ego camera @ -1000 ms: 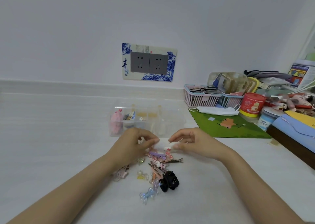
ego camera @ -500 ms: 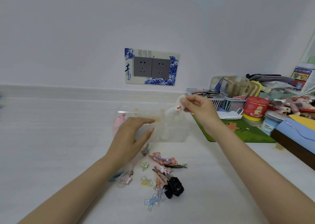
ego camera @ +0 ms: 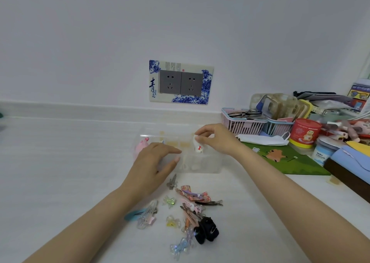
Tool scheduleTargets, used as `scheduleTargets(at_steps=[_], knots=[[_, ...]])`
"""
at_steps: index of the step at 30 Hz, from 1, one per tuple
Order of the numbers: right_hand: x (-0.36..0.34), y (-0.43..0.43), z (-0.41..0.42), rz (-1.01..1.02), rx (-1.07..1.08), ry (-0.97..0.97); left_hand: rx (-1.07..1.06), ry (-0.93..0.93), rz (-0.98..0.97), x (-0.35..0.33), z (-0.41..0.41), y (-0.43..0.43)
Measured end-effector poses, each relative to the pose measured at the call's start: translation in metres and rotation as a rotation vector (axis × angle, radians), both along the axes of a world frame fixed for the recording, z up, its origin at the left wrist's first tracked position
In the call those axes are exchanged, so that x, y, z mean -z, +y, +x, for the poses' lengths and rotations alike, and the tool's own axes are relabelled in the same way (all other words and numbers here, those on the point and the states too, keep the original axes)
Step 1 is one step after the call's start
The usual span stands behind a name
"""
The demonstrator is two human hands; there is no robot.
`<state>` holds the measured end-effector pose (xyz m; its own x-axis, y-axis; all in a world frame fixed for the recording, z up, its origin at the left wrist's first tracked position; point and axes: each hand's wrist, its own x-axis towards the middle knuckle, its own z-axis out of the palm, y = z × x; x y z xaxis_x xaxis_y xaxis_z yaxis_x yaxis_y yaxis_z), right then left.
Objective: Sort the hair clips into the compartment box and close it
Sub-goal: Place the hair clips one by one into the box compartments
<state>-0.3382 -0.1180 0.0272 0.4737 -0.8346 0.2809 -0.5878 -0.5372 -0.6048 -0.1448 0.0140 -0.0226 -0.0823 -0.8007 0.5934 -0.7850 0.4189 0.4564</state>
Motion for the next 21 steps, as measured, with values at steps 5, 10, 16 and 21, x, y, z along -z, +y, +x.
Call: scheduleTargets(at_steps=[5, 10, 16, 21], knots=[[-0.001, 0.009, -0.004, -0.166, -0.006, 0.126, 0.043, -0.002, -0.005, -0.003, -0.003, 0.004], [0.006, 0.016, -0.002, -0.092, -0.062, 0.368, 0.077, -0.017, 0.020, -0.003, -0.005, 0.005], [0.008, 0.031, -0.010, -0.159, -0.057, 0.211, 0.184, -0.059, 0.162, -0.005, -0.007, 0.015], [0.017, 0.070, -0.029, -0.216, -0.128, -0.106, 0.211, -0.136, 0.292, -0.001, -0.009, 0.014]])
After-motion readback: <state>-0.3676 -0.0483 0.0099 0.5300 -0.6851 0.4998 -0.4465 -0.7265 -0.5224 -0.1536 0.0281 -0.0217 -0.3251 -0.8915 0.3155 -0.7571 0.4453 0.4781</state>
